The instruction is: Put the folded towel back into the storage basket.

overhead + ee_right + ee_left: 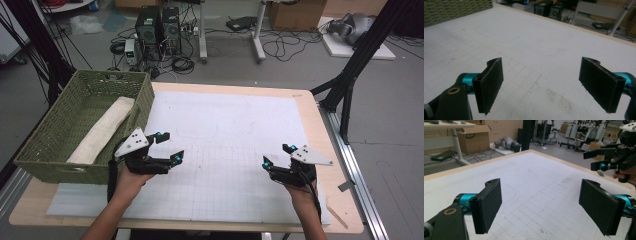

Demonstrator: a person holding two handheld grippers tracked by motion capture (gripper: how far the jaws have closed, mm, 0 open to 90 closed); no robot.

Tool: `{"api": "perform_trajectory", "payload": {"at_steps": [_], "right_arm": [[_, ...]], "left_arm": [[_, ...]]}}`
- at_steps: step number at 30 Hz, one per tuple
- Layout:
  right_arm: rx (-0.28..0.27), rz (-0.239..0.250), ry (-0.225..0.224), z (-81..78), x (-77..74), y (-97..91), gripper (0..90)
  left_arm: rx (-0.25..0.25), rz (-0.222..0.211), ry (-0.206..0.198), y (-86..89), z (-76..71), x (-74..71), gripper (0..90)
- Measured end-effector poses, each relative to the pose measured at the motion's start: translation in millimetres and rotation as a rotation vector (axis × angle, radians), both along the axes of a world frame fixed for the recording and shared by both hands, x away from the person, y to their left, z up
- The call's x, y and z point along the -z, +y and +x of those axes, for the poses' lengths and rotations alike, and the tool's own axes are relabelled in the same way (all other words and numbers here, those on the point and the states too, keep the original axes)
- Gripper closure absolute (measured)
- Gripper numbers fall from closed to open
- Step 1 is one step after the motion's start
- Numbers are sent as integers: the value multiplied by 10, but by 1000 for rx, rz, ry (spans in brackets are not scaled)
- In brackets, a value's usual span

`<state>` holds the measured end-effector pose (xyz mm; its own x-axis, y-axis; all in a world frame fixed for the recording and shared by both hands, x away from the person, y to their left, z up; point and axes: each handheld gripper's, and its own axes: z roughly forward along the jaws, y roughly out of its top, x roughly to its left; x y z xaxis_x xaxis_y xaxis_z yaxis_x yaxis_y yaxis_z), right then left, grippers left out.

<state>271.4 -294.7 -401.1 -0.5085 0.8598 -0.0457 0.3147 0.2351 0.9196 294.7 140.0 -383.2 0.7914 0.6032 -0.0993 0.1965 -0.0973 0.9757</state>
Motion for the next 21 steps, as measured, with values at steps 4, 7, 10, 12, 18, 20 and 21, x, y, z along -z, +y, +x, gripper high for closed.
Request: {"api": "perform_trajectory", "payload": {"at_steps": [4,7,10,12,18,20,21], "right_arm": [[16,6,4,-31,101,-57,186],[27,-2,15,-47,154,-91,186],[35,1,18,-55,187,-122,186],[38,-6,19,-57,198,-136,186],[42,-9,21,-66,209,-152,186],[40,-10,21,-70,208,-144,186],[38,-13,20,-71,208,-143,186]], "left_arm": [[9,12,10,-59,31,109,190],[6,23,17,-100,50,183,190],[15,38,20,-122,70,218,191],[13,39,21,-125,75,220,191],[12,37,24,-126,80,226,191],[11,37,26,-126,80,227,191],[11,37,27,-126,81,228,191]]}}
